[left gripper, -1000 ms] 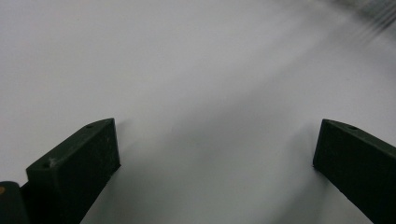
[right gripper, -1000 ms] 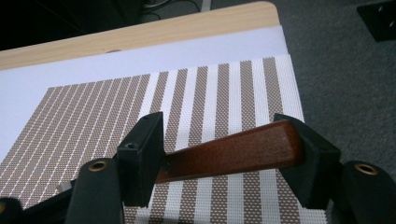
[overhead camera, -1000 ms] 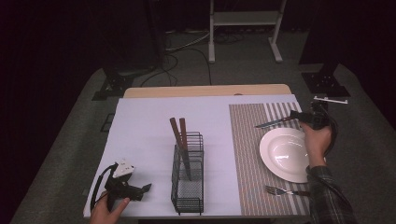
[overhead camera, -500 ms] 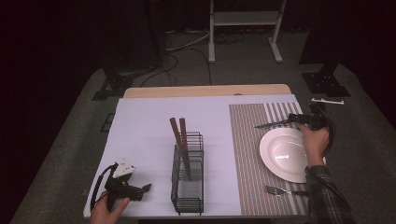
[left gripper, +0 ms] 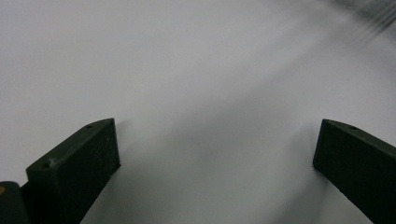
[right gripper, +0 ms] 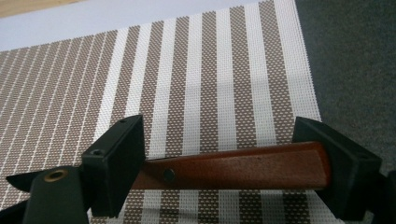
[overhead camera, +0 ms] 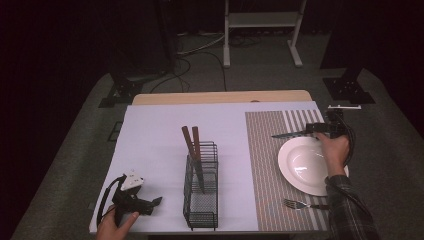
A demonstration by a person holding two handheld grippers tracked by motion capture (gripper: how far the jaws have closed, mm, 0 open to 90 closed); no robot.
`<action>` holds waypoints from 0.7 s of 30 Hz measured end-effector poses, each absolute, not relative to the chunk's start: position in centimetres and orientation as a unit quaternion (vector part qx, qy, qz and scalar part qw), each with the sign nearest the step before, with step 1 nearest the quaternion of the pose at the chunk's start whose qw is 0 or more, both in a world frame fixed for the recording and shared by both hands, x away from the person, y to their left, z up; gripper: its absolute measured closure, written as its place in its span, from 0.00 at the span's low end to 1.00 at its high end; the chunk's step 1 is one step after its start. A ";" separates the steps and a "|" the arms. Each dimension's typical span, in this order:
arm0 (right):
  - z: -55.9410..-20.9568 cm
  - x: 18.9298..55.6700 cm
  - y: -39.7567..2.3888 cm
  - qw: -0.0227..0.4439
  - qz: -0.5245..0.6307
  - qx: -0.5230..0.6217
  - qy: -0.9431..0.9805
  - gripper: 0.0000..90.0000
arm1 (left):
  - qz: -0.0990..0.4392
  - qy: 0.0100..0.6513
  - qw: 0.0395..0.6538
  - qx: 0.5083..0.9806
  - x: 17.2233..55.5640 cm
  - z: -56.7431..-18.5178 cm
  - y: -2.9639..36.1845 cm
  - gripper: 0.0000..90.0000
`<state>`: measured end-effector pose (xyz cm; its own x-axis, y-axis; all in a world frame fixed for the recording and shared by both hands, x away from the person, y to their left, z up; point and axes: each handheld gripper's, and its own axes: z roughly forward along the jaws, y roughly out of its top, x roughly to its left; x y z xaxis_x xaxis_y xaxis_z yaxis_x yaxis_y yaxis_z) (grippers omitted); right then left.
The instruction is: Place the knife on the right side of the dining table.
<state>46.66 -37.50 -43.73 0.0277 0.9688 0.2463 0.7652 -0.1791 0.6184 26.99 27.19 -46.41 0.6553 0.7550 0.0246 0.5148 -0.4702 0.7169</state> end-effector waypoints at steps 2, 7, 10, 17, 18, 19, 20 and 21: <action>-43.8 46.8 -37.4 0.161 0.312 0.698 0.624 0.17 | 0.172 0.378 0.349 0.840 27.0 -46.4 27.2 0.00; -43.9 47.1 -37.1 0.158 0.295 0.699 0.631 0.12 | 0.172 0.378 0.349 0.840 27.0 -46.4 27.2 0.00; -44.0 47.2 -37.0 0.157 0.289 0.703 0.631 0.10 | 0.172 0.378 0.349 0.840 27.0 -46.4 27.2 0.00; -44.2 47.6 -36.9 0.147 0.272 0.711 0.632 0.03 | 0.172 0.378 0.349 0.840 27.0 -46.4 27.2 0.00; -44.2 47.6 -36.9 0.148 0.272 0.711 0.632 0.03 | 0.172 0.378 0.349 0.840 27.0 -46.4 27.2 0.00; -44.2 47.6 -36.9 0.150 0.273 0.710 0.631 0.03 | 0.172 0.378 0.349 0.840 27.0 -46.4 27.2 0.00; -44.1 47.6 -36.9 0.154 0.275 0.710 0.630 0.03 | 0.172 0.378 0.349 0.840 27.0 -46.4 27.2 0.00; -44.1 47.6 -36.9 0.154 0.275 0.710 0.630 0.03 | 0.172 0.378 0.349 0.840 27.0 -46.4 27.2 0.00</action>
<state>47.56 -36.92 -44.08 0.0545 0.9792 0.1956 0.8092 -0.1581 0.5658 26.99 27.20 -46.40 0.6556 0.7547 0.0252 0.5147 -0.4710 0.7164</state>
